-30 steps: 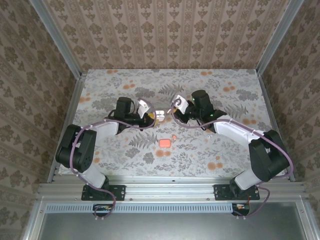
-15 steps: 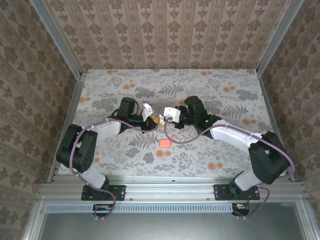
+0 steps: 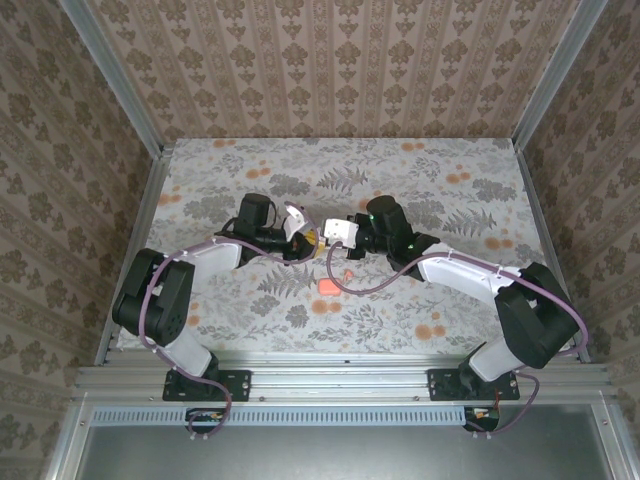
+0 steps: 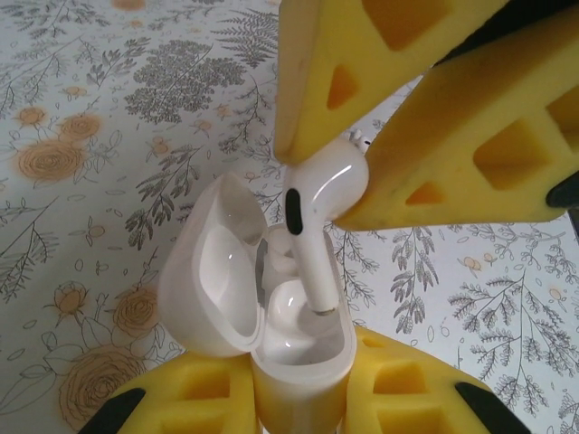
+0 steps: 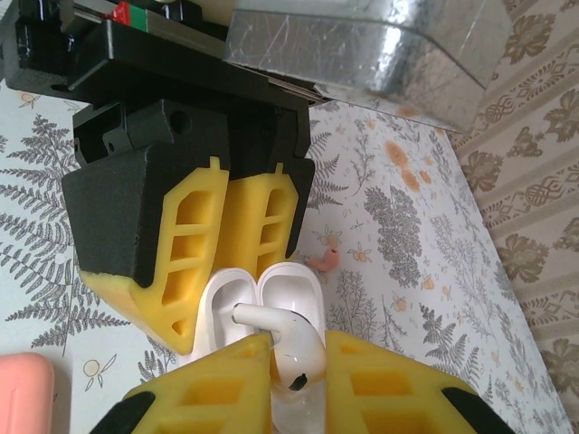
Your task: Insert the wireless bluetooth earbuds into the charging case
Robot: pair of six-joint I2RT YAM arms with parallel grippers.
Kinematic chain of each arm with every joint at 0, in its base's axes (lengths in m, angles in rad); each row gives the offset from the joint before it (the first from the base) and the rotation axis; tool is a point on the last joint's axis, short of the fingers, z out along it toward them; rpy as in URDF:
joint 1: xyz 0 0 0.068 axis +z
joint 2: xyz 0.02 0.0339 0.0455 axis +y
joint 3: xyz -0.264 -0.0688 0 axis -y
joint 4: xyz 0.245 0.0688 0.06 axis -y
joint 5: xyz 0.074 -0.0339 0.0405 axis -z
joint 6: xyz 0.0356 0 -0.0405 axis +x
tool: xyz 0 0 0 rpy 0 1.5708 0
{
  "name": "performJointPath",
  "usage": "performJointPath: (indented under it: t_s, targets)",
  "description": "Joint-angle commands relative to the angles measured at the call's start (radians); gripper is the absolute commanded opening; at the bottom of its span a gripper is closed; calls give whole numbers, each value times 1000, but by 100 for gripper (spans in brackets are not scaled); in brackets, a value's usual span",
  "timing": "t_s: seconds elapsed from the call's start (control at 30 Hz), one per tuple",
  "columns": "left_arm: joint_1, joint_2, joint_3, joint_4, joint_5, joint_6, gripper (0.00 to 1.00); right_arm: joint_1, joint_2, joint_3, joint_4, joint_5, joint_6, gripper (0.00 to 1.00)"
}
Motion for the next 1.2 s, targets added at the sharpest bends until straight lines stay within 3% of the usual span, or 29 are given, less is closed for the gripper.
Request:
performJointPath:
  t_s: [0.0, 0.63, 0.97, 1.17]
  targets:
    - [-4, -32, 19, 41, 52, -21, 8, 4, 22, -11, 43, -6, 2, 18]
    - [-34, -49, 32, 51, 48, -32, 8, 36, 30, -34, 2, -23, -105, 19]
    - [-35, -50, 21, 53, 19, -24, 8, 35, -31, -73, 13, -49, -85, 41]
    - [-35, -54, 7, 72, -1, -26, 8, 32, -96, -94, -18, -70, -60, 43]
